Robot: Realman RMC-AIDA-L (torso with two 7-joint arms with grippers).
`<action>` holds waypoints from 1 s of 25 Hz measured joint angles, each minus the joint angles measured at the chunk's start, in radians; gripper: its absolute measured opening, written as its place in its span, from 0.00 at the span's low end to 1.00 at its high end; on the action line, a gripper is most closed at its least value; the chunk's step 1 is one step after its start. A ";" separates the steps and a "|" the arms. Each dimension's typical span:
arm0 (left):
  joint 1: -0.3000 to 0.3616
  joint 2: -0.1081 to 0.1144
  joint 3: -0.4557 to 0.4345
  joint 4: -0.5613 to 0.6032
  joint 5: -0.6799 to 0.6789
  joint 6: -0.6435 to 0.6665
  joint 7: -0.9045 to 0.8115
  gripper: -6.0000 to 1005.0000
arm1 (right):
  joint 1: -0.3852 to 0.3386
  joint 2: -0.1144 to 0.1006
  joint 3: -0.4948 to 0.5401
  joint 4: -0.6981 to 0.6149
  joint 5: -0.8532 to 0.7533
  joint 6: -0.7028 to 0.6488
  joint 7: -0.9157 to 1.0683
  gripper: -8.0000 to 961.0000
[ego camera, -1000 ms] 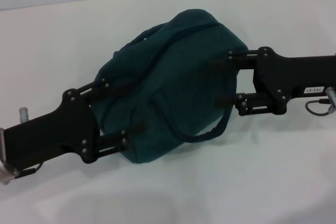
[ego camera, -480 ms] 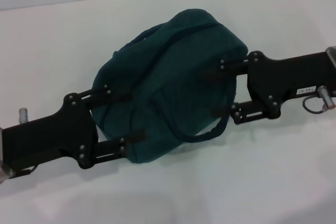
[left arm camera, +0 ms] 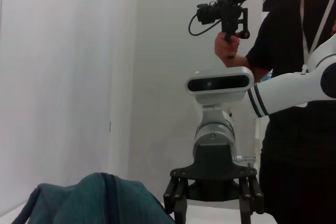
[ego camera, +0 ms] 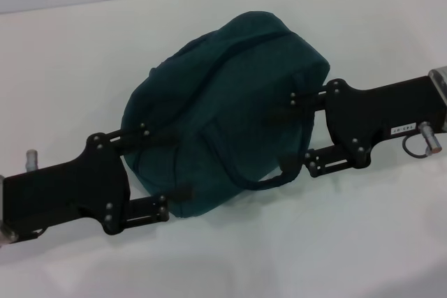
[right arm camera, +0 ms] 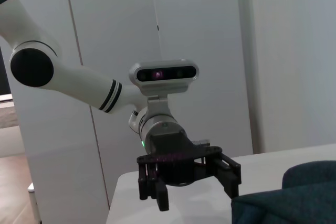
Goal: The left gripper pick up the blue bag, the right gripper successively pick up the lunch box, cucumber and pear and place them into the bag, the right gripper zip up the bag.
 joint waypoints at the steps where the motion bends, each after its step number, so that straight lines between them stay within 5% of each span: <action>1: 0.001 0.000 0.000 0.000 0.001 0.000 0.000 0.74 | 0.000 0.000 0.000 0.000 -0.002 0.000 0.000 0.69; 25: 0.002 0.003 -0.028 0.000 0.010 0.000 -0.002 0.74 | -0.015 0.008 0.026 -0.012 -0.017 0.001 -0.003 0.69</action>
